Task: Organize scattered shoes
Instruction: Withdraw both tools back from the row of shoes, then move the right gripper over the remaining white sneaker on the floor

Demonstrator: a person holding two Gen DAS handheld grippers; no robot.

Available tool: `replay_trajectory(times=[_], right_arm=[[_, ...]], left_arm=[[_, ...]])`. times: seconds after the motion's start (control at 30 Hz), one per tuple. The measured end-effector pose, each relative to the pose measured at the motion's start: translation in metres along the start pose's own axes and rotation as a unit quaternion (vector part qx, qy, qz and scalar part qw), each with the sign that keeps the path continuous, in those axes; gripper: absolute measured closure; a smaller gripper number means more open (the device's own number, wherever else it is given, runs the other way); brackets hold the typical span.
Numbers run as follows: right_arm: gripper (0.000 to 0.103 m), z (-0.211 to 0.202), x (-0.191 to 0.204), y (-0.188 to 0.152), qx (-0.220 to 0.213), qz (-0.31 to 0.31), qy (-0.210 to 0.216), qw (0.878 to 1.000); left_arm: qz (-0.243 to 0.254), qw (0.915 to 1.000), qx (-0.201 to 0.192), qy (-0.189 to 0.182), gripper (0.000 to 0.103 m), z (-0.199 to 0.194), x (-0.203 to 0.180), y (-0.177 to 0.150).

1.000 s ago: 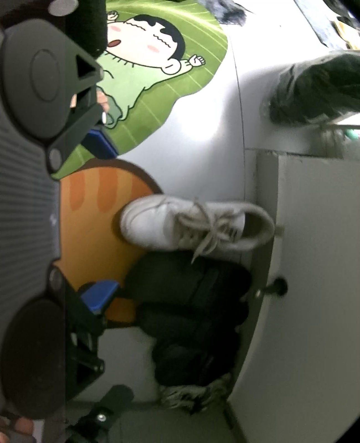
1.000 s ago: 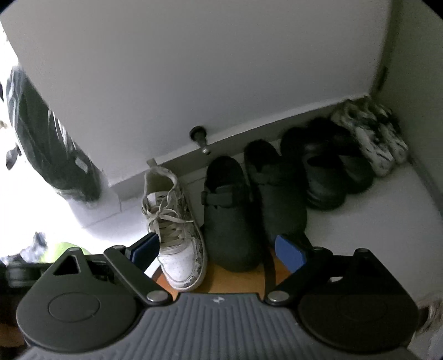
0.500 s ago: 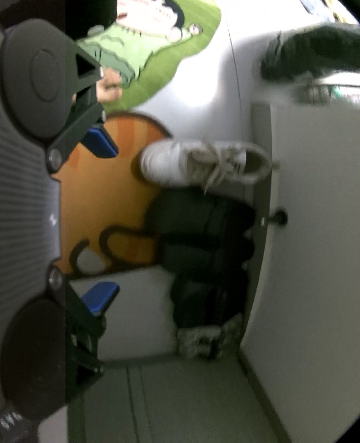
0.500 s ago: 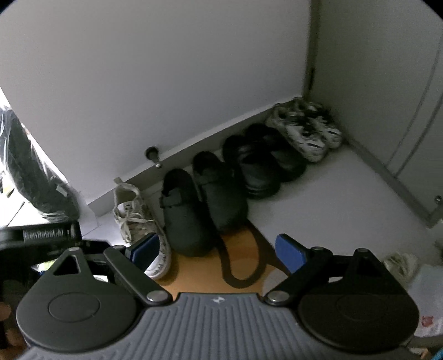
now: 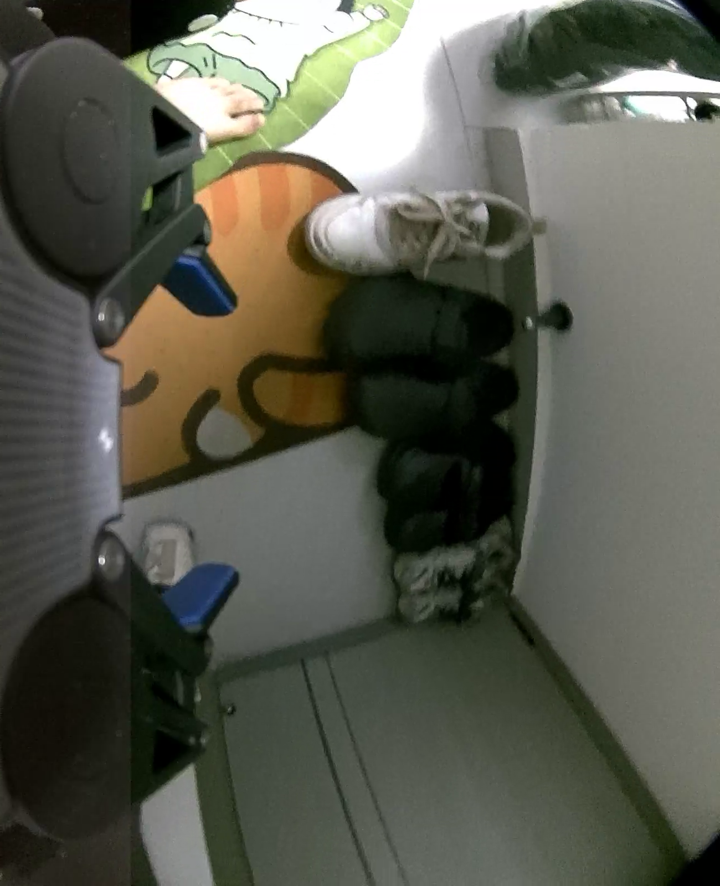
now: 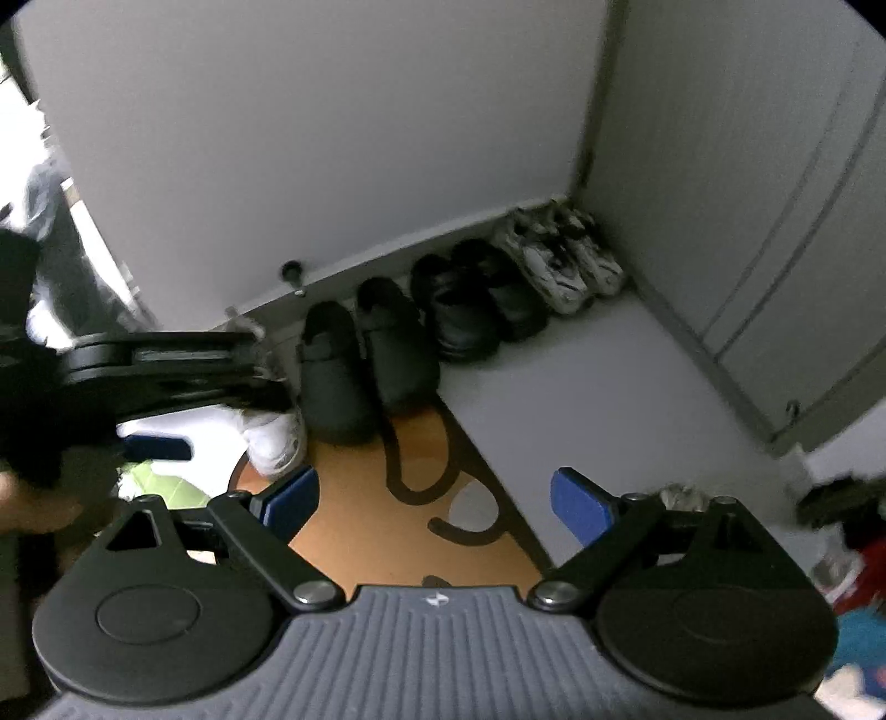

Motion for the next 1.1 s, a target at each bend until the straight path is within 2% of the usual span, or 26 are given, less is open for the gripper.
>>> replay_trajectory(times=[0.17,0.3,0.43,0.6,0.7,0.87,0.97,1.07,1.1], right_arm=[[0.008,-0.049,-0.004,0.009,0.001,-0.056,0.014,0.998],[0.006,-0.069,-0.022,0.015,0.005,-0.058,0.027,0.998],[0.006,-0.069,-0.057,-0.019,0.006,-0.032,0.009,0.999],[0.006,-0.059,-0.090,-0.074,0.006,-0.038,0.005,0.999],[0.006,-0.050,-0.106,-0.095,-0.001,-0.023,0.020,1.000],[0.006,-0.020,-0.126,-0.116,0.013,-0.031,0.027,0.999],[0.006,0.002,-0.135,-0.124,0.031,-0.030,0.028,0.999],[0.008,0.028,-0.146,-0.133,0.052,-0.040,0.013,0.998],[0.012,0.034,-0.148,-0.136,0.057,-0.043,0.008,0.997]], left_arm=[[0.021,0.9997,-0.004,-0.008,0.005,-0.007,-0.031,-0.013],[0.037,0.9992,-0.002,-0.013,0.004,-0.016,-0.058,-0.027],[0.063,0.9979,-0.001,-0.014,0.002,-0.020,-0.083,-0.043],[0.077,0.9969,-0.007,-0.009,0.003,-0.007,-0.102,-0.064],[0.082,0.9966,-0.001,-0.007,0.003,0.001,-0.107,-0.077],[0.120,0.9927,0.015,0.007,0.003,0.019,-0.106,-0.092],[0.136,0.9904,0.028,0.000,0.004,0.038,-0.099,-0.099],[0.108,0.9929,0.049,-0.011,0.012,0.055,-0.093,-0.095],[0.101,0.9933,0.053,-0.017,0.012,0.059,-0.094,-0.092]])
Point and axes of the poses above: each gripper's, at about its wrist camera, not at the fingertips, and z roughly the way its jaws point, x to its left, y to its top, the point moved 6 cm from there along z, roughly the way its jaws point, and after that the axes turned 5 degrees about -z, right-handed, at the moved point
